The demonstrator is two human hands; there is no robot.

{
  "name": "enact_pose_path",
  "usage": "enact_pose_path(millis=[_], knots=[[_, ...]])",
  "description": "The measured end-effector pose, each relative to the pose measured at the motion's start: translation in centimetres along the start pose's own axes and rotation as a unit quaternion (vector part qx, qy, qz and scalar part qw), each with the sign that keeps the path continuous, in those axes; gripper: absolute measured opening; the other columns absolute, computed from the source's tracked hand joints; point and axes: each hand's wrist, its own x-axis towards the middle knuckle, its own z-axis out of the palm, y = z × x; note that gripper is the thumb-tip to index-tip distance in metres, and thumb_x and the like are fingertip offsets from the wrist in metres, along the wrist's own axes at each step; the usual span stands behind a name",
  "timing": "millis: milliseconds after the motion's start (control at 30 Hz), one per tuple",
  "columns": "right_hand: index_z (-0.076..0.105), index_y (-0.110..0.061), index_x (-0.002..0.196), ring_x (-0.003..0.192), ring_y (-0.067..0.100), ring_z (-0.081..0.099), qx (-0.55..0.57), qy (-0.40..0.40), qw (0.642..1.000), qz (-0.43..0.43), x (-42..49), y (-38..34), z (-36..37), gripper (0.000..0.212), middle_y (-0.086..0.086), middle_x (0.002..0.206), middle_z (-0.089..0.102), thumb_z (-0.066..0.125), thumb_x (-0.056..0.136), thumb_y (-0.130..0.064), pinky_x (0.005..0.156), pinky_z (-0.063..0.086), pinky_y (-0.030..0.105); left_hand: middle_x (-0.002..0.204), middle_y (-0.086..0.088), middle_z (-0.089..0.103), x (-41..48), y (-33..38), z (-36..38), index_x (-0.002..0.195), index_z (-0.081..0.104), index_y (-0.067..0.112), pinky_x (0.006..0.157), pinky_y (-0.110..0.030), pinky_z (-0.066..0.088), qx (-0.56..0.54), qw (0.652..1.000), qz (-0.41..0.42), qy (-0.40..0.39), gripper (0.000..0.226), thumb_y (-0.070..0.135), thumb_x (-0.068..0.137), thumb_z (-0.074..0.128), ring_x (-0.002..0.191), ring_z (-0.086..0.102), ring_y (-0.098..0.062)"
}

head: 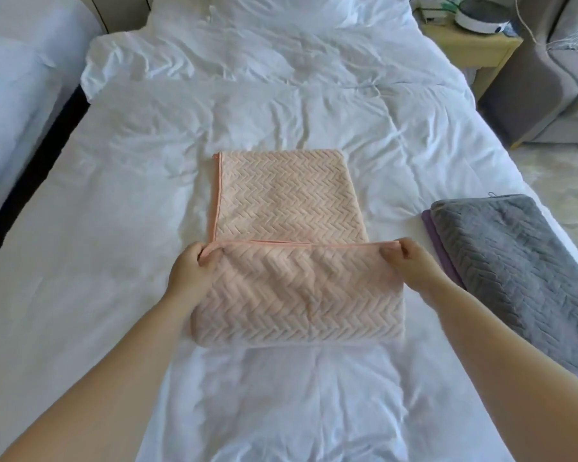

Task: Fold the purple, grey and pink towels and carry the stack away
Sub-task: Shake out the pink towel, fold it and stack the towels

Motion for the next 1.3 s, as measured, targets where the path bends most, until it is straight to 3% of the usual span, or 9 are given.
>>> enact_pose_path(millis=[133, 433, 600, 700, 833, 967, 1067, 1200, 1300], knots=[[0.056, -0.017, 0.094, 0.074, 0.017, 0.052, -0.004, 0.02, 0.999, 0.036, 6.6, 0.4, 3.4, 0.021, -0.003, 0.081, 0.056, 0.044, 0.096, -0.034, 0.058, 0.039, 0.028, 0.076, 0.001, 0.055, 5.9, -0.9, 2.9, 0.089, 0.054, 0.011, 0.058, -0.03, 0.036, 0.023, 0.999, -0.027, 0.006, 0.021, 0.031, 0.095, 0.05, 0.079, 0.052, -0.025], [0.056, -0.021, 0.106, 0.09, 0.02, 0.055, -0.1, 0.024, 0.995, 0.008, 12.1, 1.9, 7.4, 0.025, -0.005, 0.094, 0.061, 0.043, 0.096, -0.041, 0.073, 0.038, 0.032, 0.105, -0.014, 0.062, 9.9, -2.7, 6.0, 0.096, 0.047, 0.014, 0.068, -0.035, 0.037, 0.24, 0.968, -0.071, 0.015, 0.036, 0.048, 0.097, 0.034, 0.095, 0.059, -0.037], [0.044, -0.027, 0.132, 0.13, 0.023, 0.032, -0.227, 0.126, 0.959, -0.11, 10.7, 0.7, 7.6, 0.045, -0.001, 0.137, 0.045, 0.043, 0.093, -0.048, 0.105, 0.031, 0.04, 0.125, -0.015, 0.055, 8.7, -1.6, 5.3, 0.115, 0.059, 0.011, 0.09, -0.046, 0.041, 0.265, 0.938, 0.178, 0.139, 0.032, 0.028, 0.088, 0.055, 0.113, 0.051, -0.038], [0.021, -0.035, 0.147, 0.147, 0.02, 0.003, -0.352, -0.004, 0.898, -0.265, 7.6, 0.2, 9.7, 0.058, -0.01, 0.157, 0.018, 0.028, 0.095, -0.058, 0.118, 0.007, 0.039, 0.157, -0.002, 0.027, 6.5, 0.1, 7.1, 0.142, 0.038, 0.033, 0.115, -0.044, 0.013, 0.335, 0.892, 0.302, -0.024, 0.051, 0.05, 0.095, 0.031, 0.145, 0.021, -0.024], [-0.007, -0.042, 0.147, 0.141, 0.007, -0.025, -0.388, -0.108, 0.895, -0.192, 6.2, 2.2, 10.1, 0.067, -0.022, 0.155, -0.012, -0.001, 0.087, -0.071, 0.116, -0.013, 0.035, 0.159, 0.013, -0.011, 4.5, -2.1, 8.6, 0.147, -0.009, 0.042, 0.116, -0.041, -0.016, 0.448, 0.866, 0.179, -0.132, 0.068, 0.07, 0.086, -0.005, 0.146, -0.017, -0.013], [-0.001, -0.039, 0.149, 0.145, 0.013, -0.013, -0.374, -0.089, 0.913, -0.137, 4.7, 4.3, 6.6, 0.069, -0.021, 0.156, -0.011, 0.01, 0.088, -0.069, 0.118, -0.001, 0.036, 0.16, 0.011, 0.005, 2.5, -4.1, 5.1, 0.15, 0.012, 0.037, 0.119, -0.04, -0.003, 0.429, 0.876, 0.194, -0.104, 0.087, 0.078, 0.077, -0.01, 0.148, -0.003, -0.015], [0.009, -0.036, 0.15, 0.145, 0.008, -0.009, -0.334, -0.1, 0.917, -0.194, 0.3, 5.9, 4.4, 0.077, -0.02, 0.156, -0.002, 0.025, 0.084, -0.072, 0.117, 0.005, 0.03, 0.158, 0.006, 0.017, -1.5, -5.7, 2.8, 0.147, 0.029, 0.034, 0.117, -0.044, 0.005, 0.392, 0.878, 0.243, -0.131, 0.091, 0.086, 0.074, 0.022, 0.148, 0.009, -0.019], [0.019, -0.031, 0.149, 0.146, 0.011, 0.007, -0.394, -0.099, 0.869, -0.282, -3.2, 7.9, 2.8, 0.086, -0.017, 0.155, 0.01, 0.065, 0.079, -0.053, 0.117, 0.016, 0.03, 0.15, -0.009, 0.039, -5.2, -7.3, 1.8, 0.14, 0.047, 0.02, 0.108, -0.053, 0.029, 0.38, 0.871, 0.292, -0.108, 0.08, 0.048, 0.07, 0.076, 0.139, 0.035, -0.033], [0.049, -0.016, 0.137, 0.136, 0.023, 0.041, -0.341, -0.024, 0.887, -0.311, -3.5, 8.5, 3.3, 0.059, 0.001, 0.144, 0.046, 0.069, 0.081, -0.013, 0.109, 0.033, 0.034, 0.147, -0.012, 0.042, -5.4, -7.7, 2.7, 0.139, 0.047, 0.01, 0.107, -0.044, 0.038, 0.309, 0.909, 0.268, -0.076, 0.074, -0.004, 0.071, 0.072, 0.137, 0.038, -0.033]])
